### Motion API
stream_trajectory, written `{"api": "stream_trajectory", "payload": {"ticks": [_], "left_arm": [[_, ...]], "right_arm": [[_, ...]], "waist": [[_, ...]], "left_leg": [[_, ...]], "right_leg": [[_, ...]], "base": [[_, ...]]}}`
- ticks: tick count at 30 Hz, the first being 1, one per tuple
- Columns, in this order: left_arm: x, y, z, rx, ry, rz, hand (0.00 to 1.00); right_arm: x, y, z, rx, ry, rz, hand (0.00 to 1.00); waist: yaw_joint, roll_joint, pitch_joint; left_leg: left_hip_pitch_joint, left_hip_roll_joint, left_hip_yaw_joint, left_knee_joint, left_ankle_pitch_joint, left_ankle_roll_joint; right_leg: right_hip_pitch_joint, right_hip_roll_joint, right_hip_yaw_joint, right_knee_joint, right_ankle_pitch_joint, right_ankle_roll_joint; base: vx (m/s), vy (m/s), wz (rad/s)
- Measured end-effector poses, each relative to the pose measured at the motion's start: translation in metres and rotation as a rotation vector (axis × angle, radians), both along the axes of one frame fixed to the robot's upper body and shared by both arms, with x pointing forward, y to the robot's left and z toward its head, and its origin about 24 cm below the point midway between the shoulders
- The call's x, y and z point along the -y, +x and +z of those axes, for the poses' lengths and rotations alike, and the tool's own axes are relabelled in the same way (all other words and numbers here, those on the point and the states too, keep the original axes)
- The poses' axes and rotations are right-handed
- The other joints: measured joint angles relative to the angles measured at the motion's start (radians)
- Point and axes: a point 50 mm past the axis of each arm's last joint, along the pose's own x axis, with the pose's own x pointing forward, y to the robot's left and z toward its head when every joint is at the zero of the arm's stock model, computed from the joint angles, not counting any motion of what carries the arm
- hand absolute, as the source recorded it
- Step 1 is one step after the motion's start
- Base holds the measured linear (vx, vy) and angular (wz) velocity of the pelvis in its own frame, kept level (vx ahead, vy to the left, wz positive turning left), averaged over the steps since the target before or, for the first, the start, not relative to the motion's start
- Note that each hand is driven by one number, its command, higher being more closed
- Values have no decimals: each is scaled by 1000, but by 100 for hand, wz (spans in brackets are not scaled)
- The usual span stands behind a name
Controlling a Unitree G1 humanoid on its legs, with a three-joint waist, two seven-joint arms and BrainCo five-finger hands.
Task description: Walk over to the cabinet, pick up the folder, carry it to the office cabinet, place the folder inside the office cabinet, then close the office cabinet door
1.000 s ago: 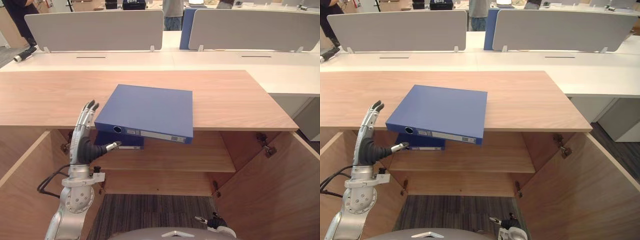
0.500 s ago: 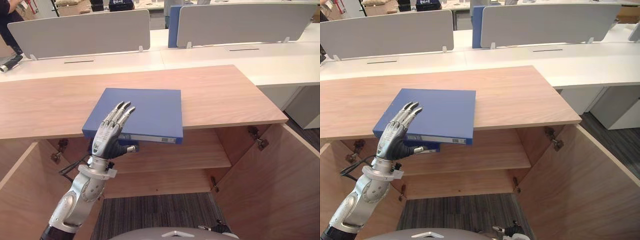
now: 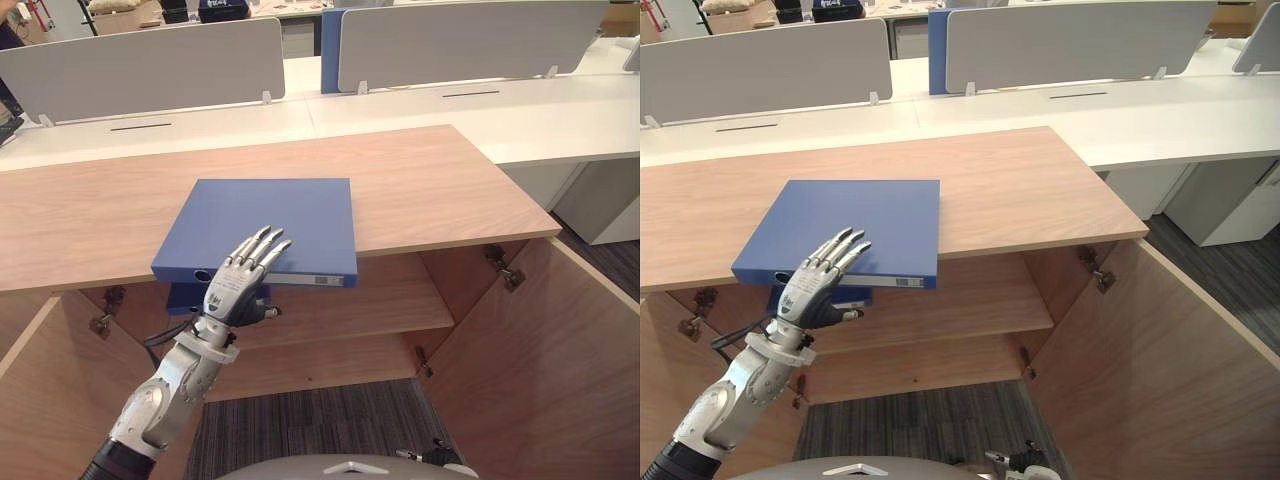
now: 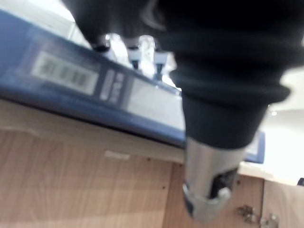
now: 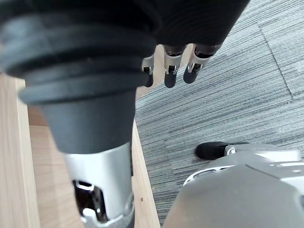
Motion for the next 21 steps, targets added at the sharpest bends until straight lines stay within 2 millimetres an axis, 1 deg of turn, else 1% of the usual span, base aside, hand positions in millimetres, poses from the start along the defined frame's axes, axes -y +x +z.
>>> {"api": "stream_trajectory", "payload": {"ticks": [9,10,14,17,21], "left_arm": [[3,3,-3,29,-4,61,0],[3,4,-3,36,4,73,100],[3,5,-3,35,-11,97,100],[3,10,3,82,-34,126,100],[3,10,5,103,-46,133,100]], "right_arm": [[0,0,0,0,-1,-2,0],[0,1,0,1,0,-2,0],[1,0,0,-5,1,-6,0],[0,-1,-1,-16,3,-8,0],[0,-1,-1,-20,4,-11,0]], "waist": [[-3,1,0],[-3,1,0],[-6,1,0],[-7,1,0],[-18,3,0]], "left_leg": [[1,0,1,-1,0,0],[1,0,1,-1,0,0],[0,0,1,-1,0,0],[-1,0,2,-1,0,0],[-1,0,4,-2,0,0]], "right_leg": [[-3,0,1,0,0,1],[-4,0,1,0,0,1],[-5,0,1,-1,0,1],[-6,0,2,-1,1,1],[-7,1,4,-1,1,1]], "base": [[-3,0,0],[0,0,0],[-8,1,0],[0,0,0],[0,0,0]]}}
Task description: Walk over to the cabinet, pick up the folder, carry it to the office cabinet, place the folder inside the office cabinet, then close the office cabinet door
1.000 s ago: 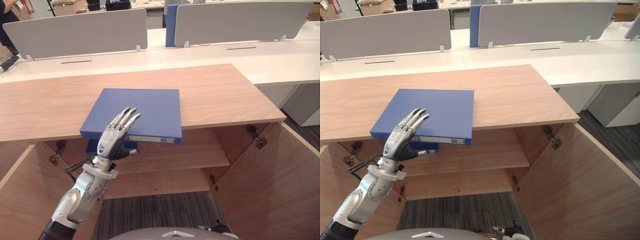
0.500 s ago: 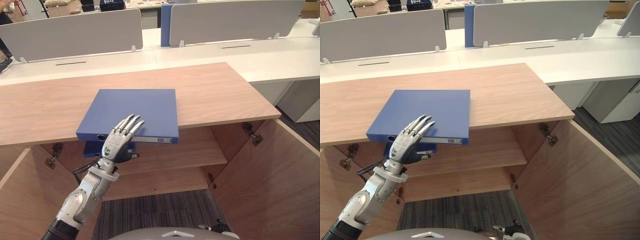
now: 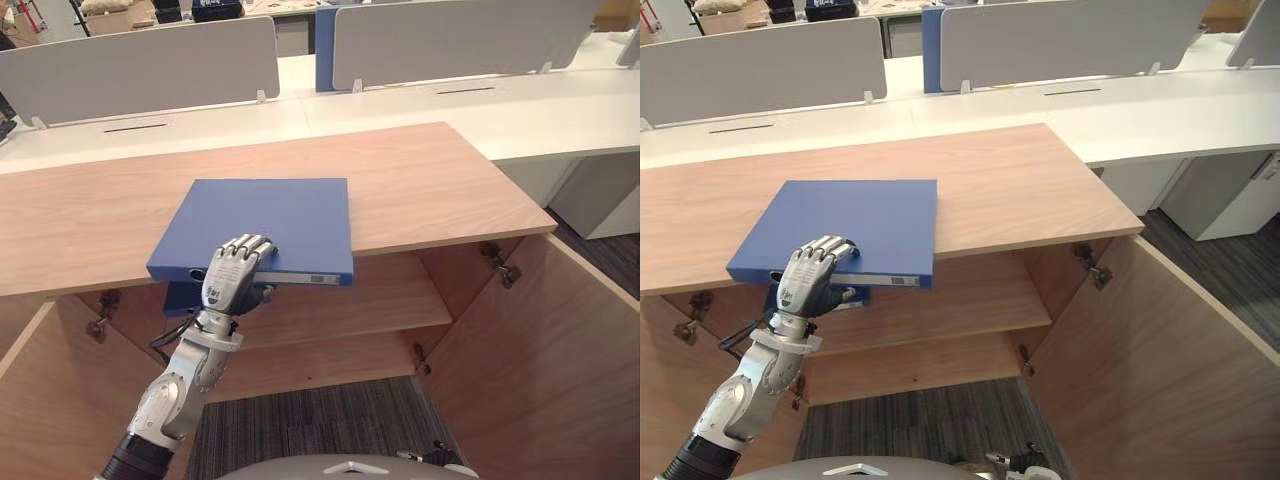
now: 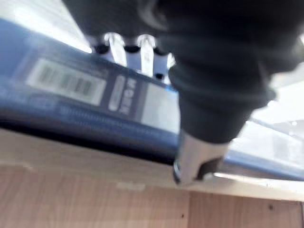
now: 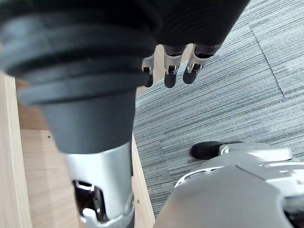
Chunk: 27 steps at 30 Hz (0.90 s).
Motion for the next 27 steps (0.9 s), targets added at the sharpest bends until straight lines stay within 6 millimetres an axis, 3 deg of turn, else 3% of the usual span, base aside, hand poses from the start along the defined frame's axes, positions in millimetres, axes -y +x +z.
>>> {"api": "stream_trajectory", "payload": {"ticks": [15,20,27], "left_arm": [[-3,3,9,47,-89,48,100],[-11,-5,25,110,-160,70,100],[-28,-23,62,285,-447,134,100]], "right_arm": [[1,1,1,6,-1,-8,0],[1,1,0,6,-3,-8,0],[-3,-4,-1,-7,0,0,0]], "waist": [[-3,4,-3],[-2,3,-2],[32,-6,2]], "left_leg": [[0,5,21,-1,-4,-2],[8,7,21,-1,-5,-3],[-4,7,19,18,-12,2]], "right_leg": [[-5,1,21,-3,1,1],[2,3,19,0,2,0],[4,0,21,9,-3,1]], "base": [[-1,1,-3],[0,0,-1],[-44,2,1]]}}
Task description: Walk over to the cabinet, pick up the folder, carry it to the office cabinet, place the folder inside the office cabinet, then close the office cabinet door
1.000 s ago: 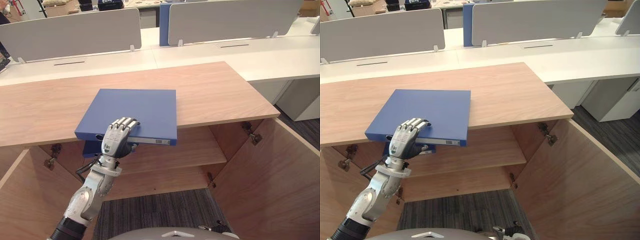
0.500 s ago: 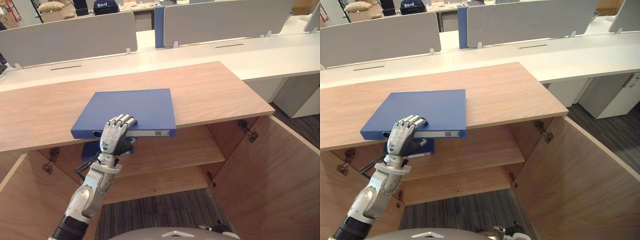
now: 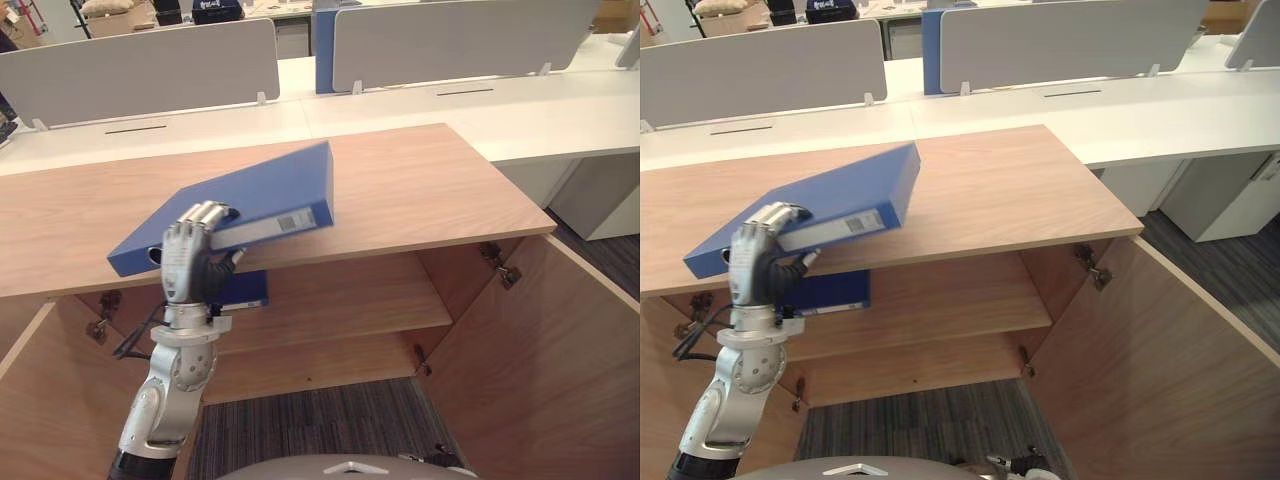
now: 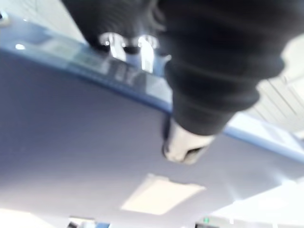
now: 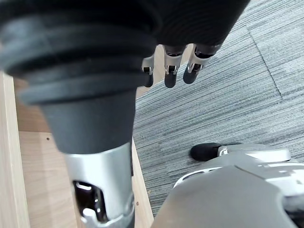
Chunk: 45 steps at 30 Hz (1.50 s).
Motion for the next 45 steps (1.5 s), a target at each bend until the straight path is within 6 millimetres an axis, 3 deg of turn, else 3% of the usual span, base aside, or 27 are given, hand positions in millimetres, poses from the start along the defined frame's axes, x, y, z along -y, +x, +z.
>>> {"api": "stream_trajectory", "payload": {"ticks": [7,13,21,26,31,35,45], "left_arm": [[-12,-18,31,201,-205,25,100],[-12,-28,42,290,-424,-51,100],[12,-27,39,242,-737,-334,100],[24,-27,30,147,-831,-472,100],[27,-22,3,-8,-881,-480,100],[27,-24,-4,-51,-877,-461,100],[13,-27,-21,-109,-841,-355,100]], "right_arm": [[-2,-2,-1,-6,-8,8,0],[-5,-3,-2,-19,-22,27,0],[-8,-2,-2,-23,-26,55,0],[-7,4,1,14,-25,15,0],[-20,51,27,292,-9,1,0],[-35,82,63,554,13,-4,0],[-49,108,144,996,34,-20,0]], "waist": [[21,-13,4],[30,-25,-4],[38,-25,-13],[38,-23,-14],[35,-15,-20],[34,-17,-20],[34,-21,-18]], "left_leg": [[-1,-2,-9,11,-1,1],[-4,-1,-22,18,-4,1],[-16,0,-21,27,-4,1],[-16,1,-16,31,-4,1],[-18,2,3,31,-5,1],[-19,2,3,33,-5,1],[-21,3,31,34,-16,1]], "right_leg": [[-11,-4,-5,41,-22,2],[-13,-5,-18,61,-34,1],[-26,-5,-16,69,-34,1],[-28,-5,-11,73,-34,1],[-43,-4,6,79,-31,3],[-44,-4,6,74,-30,4],[-46,1,31,45,-14,3]], "base": [[-39,0,3],[-33,-5,7],[-13,0,0],[-10,2,-2],[-42,7,-11],[0,0,0],[12,9,-7]]}}
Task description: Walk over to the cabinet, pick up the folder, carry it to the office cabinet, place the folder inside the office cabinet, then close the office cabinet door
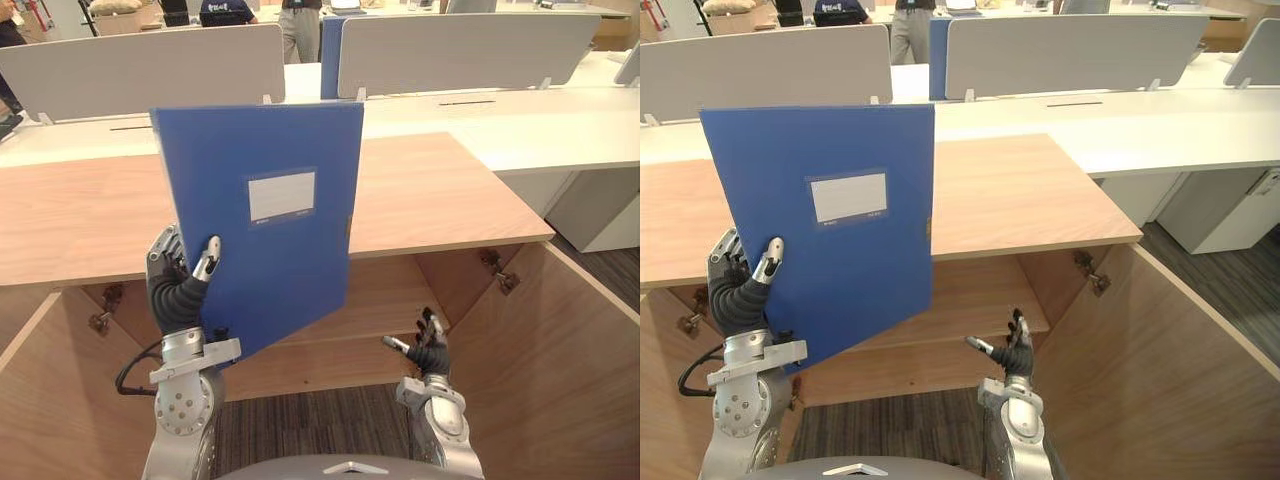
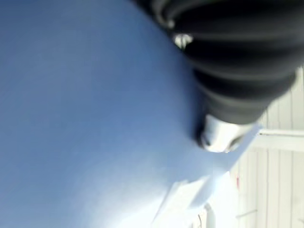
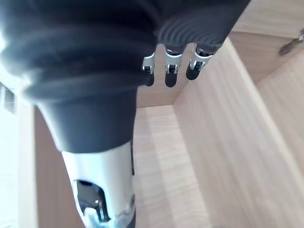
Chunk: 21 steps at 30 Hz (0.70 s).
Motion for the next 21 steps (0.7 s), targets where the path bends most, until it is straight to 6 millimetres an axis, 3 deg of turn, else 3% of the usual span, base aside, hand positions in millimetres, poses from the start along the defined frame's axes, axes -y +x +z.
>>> {"api": "stream_trajectory", "payload": {"ticks": [7,21], "left_arm": [[-3,2,-6,-28,14,-8,100],[12,4,-2,7,11,-134,100]], "right_arm": [[-15,10,48,266,74,93,0],[-35,16,90,497,163,261,0]], "waist": [[-1,-18,11],[-3,-14,14]], "left_leg": [[5,-4,6,2,-9,8],[3,-5,30,18,-29,12]], "right_leg": [[3,-3,6,-13,7,3],[4,-2,29,-28,12,6]], "base": [[4,3,-1],[-1,5,-4]]}}
